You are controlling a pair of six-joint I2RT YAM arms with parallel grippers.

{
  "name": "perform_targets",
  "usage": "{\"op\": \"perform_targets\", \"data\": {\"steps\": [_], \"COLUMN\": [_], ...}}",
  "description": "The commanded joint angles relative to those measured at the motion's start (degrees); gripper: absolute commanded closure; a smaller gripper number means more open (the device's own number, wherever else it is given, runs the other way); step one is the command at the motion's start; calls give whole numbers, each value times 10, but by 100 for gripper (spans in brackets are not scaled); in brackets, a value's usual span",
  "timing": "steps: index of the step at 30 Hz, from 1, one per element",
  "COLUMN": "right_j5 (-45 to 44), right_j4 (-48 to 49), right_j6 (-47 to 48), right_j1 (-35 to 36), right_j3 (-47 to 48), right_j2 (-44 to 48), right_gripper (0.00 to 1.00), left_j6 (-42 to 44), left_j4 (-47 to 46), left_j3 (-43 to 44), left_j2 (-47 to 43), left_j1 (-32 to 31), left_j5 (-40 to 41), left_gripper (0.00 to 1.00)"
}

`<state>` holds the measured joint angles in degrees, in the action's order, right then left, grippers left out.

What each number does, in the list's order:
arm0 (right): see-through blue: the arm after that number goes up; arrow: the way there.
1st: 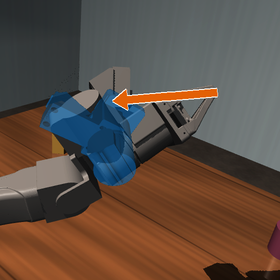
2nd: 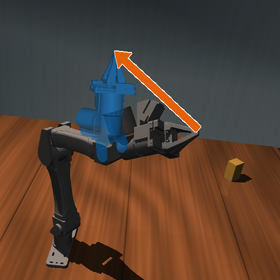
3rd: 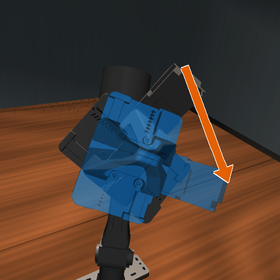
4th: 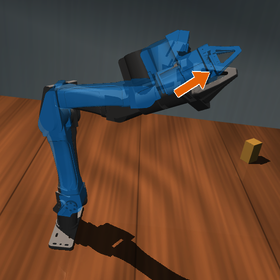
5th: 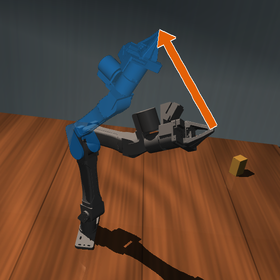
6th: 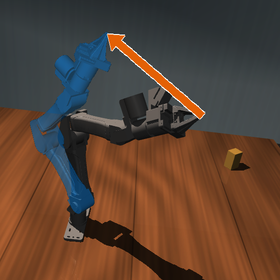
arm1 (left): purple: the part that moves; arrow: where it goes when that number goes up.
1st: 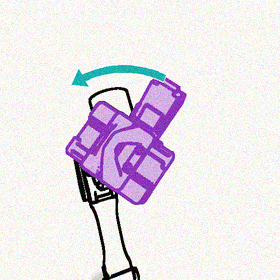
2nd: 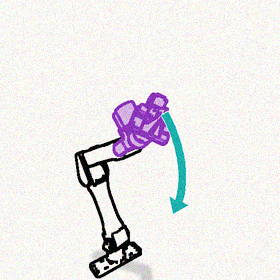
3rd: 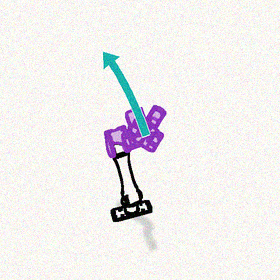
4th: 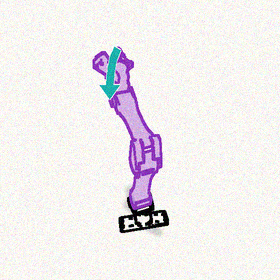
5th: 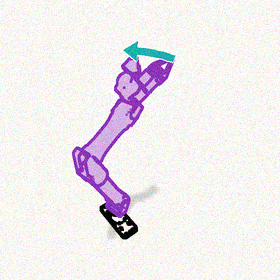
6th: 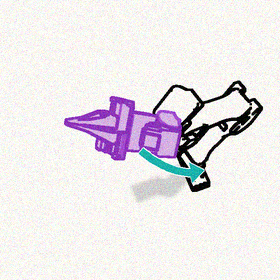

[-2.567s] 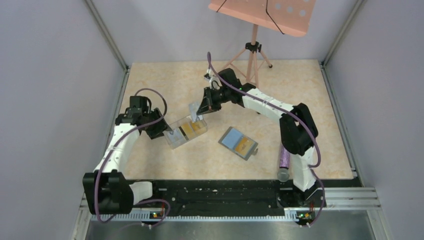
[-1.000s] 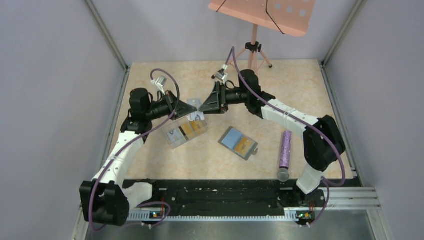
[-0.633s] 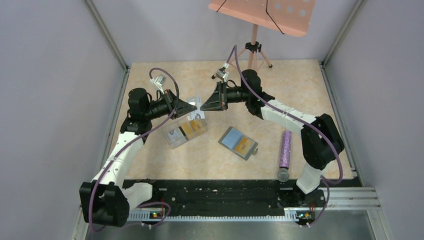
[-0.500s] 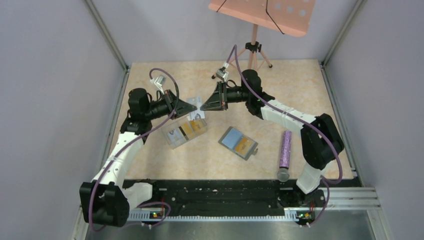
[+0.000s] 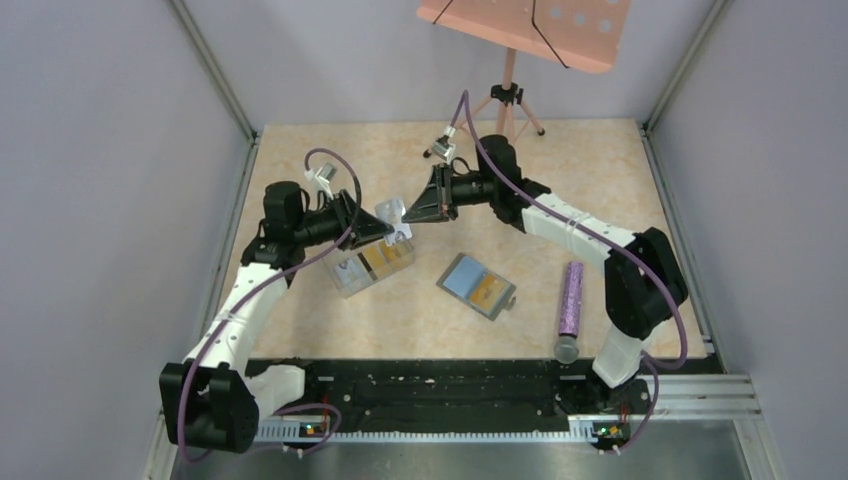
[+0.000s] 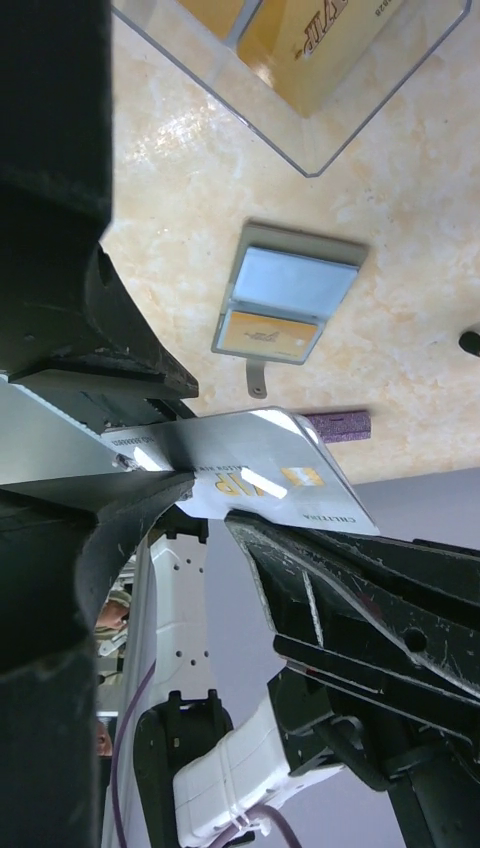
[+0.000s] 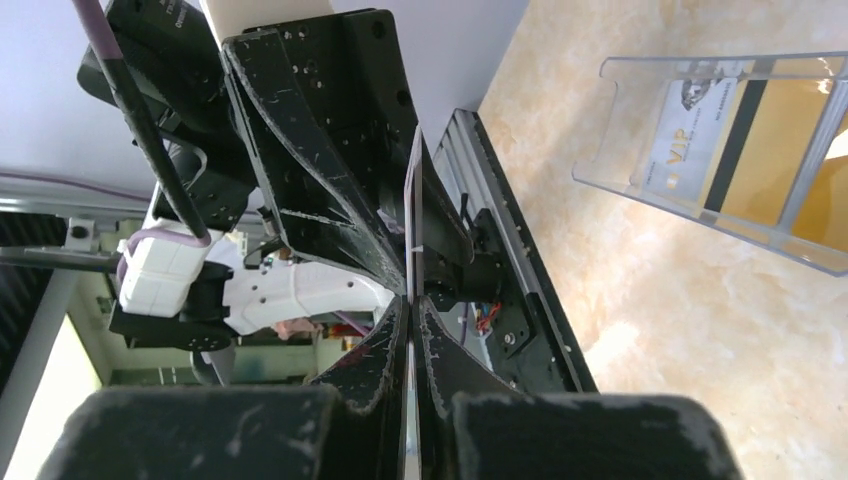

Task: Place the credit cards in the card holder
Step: Insert the credit card into the card holder.

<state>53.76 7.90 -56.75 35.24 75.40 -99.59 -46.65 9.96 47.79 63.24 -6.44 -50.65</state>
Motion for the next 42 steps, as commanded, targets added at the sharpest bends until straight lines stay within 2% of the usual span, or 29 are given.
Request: {"op": "perform_targets", "data": {"steps": [1, 5, 12, 15, 20, 32, 39, 42], "right_j5": [-27, -24, -21, -18, -13, -7, -8, -9], "right_j4": [-51, -49, -85, -98, -107, -91, -75, -61], "right_j6": [55, 59, 106, 117, 128, 117, 100, 95], "right_j1": [4, 3, 7, 11, 22, 26, 25, 25], "right_j3": [40, 40, 78, 96, 126, 146, 140, 138], "right_j2": [25, 16, -32, -53, -92, -123, -117, -118], "right_gripper": [100, 100, 100, 100, 100, 100, 100, 100], "left_j6": [22, 45, 120, 130, 111, 32, -24, -30], "left_j4": [8, 46, 231, 250, 236, 64, -23, -33], "left_j3": [13, 19, 53, 52, 33, -30, -62, -66], "left_j2": [2, 0, -13, -18, -28, -36, -15, -14], "left_j1": [-2, -2, -2, -2, -1, 10, 13, 13], "left_j5": [8, 38, 223, 237, 251, 159, 100, 92], "left_gripper": [63, 61, 50, 48, 44, 42, 50, 58]}}
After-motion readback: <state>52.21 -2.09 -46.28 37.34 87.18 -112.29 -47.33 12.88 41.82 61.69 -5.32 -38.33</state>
